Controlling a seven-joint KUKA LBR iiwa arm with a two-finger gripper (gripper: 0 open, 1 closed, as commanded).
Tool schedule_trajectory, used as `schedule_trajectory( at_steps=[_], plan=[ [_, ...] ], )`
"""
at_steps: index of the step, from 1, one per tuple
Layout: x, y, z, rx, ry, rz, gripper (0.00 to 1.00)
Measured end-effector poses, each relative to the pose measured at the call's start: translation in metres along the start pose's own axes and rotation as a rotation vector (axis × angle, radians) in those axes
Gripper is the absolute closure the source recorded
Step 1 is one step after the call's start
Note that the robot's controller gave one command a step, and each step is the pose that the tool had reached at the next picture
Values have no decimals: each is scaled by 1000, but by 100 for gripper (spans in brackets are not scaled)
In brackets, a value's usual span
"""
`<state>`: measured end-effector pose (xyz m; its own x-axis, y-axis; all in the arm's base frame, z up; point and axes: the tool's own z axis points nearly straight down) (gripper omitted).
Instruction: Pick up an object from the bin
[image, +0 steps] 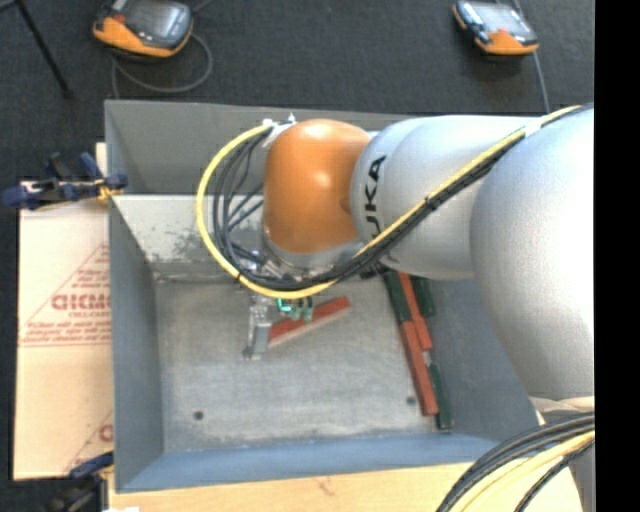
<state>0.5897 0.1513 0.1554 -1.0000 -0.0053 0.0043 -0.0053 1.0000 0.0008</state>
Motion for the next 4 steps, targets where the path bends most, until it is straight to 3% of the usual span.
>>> schedule_trajectory(
  at_steps=[1, 2, 3, 4],
  plan=[
    [-43, -76, 88, 2, -4, 22, 0],
    [-2, -87, 85, 0, -5, 117, 0],
    [-3, -86, 84, -2, -8, 119, 100],
    [21, -90, -23, 1, -14, 65, 100]
  ],
)
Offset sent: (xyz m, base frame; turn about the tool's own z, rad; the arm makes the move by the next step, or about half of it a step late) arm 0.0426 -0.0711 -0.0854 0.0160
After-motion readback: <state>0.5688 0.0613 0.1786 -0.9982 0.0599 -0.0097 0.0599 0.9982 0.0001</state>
